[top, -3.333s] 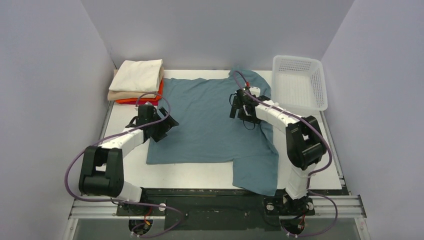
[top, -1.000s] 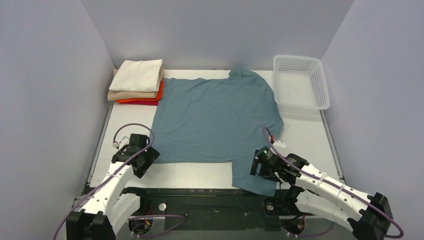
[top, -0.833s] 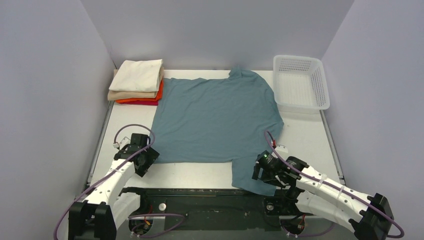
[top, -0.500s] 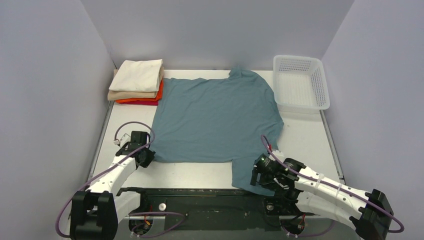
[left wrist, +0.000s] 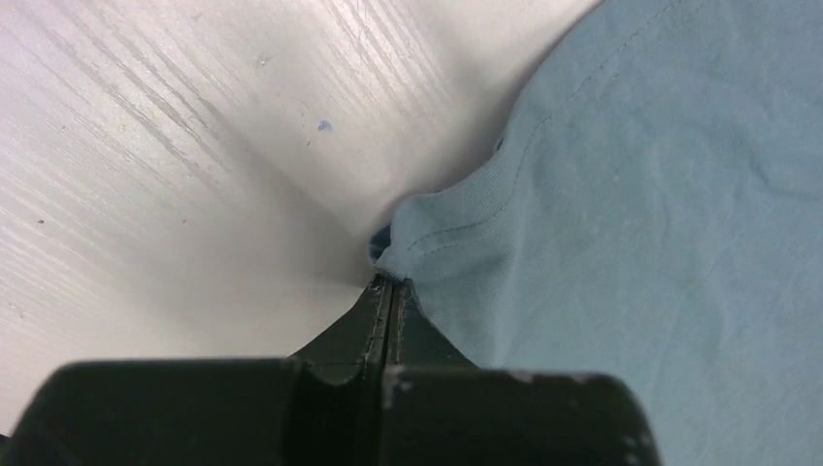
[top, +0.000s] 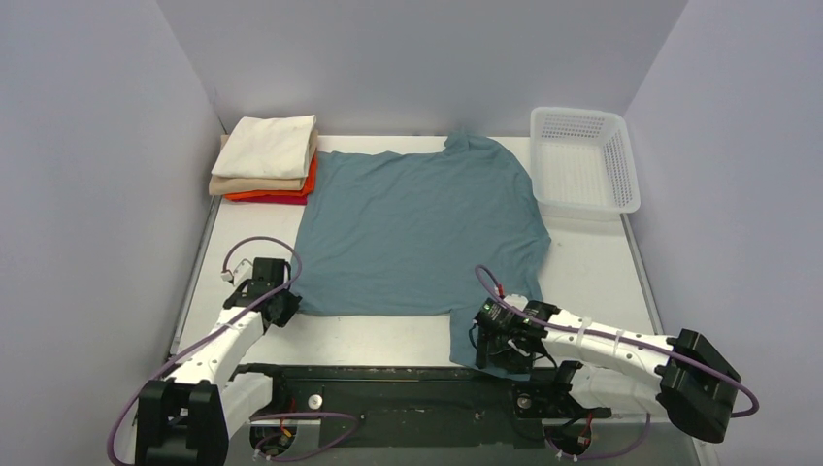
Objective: Fold and stack the t-shirts
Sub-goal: Grab the side of the flattened tshirt closest away from the robot with both arms, then fold the flattened tshirt in 1/3 of the way, then grab the side of the flattened tshirt furthest away from the robot with both arms
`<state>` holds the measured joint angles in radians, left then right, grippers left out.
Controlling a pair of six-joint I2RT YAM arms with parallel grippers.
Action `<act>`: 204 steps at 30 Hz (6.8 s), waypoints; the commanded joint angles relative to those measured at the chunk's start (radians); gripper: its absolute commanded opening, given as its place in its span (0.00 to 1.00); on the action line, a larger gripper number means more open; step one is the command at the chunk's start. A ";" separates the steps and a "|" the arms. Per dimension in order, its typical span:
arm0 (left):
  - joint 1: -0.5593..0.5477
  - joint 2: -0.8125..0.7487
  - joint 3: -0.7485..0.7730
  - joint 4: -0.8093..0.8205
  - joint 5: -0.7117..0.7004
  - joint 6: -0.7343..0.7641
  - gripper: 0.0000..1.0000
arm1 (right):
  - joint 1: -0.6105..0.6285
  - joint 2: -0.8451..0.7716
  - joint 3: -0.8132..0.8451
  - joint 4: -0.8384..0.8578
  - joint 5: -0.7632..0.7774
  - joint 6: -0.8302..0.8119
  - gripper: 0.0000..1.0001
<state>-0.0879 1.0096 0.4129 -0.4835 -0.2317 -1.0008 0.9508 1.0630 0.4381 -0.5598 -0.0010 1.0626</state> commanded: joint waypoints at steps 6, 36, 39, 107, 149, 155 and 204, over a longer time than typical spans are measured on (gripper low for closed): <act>0.005 -0.040 0.000 -0.015 0.014 0.024 0.00 | 0.007 0.073 0.020 0.035 0.159 0.020 0.20; -0.030 -0.271 0.112 -0.160 0.000 -0.109 0.00 | -0.179 -0.057 0.408 -0.382 0.104 -0.193 0.00; -0.030 -0.191 0.142 -0.100 0.002 -0.102 0.00 | -0.222 0.007 0.506 -0.370 0.142 -0.250 0.00; -0.027 0.522 0.472 0.214 0.250 0.196 0.90 | -0.545 0.858 1.019 0.178 -0.107 -0.507 0.92; -0.047 0.528 0.316 0.063 0.182 0.185 0.94 | -0.572 0.544 0.356 0.310 0.027 -0.421 0.93; -0.054 0.310 0.142 -0.058 0.154 0.094 0.94 | -0.465 0.398 0.198 0.251 0.009 -0.371 0.93; 0.064 0.418 0.637 0.014 0.070 0.170 0.97 | -0.635 0.918 1.277 0.169 -0.098 -0.422 1.00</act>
<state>-0.0772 1.3354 0.9634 -0.5655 -0.1825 -0.8818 0.3347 1.8145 1.5131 -0.3882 -0.0147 0.6750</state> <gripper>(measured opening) 0.965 0.999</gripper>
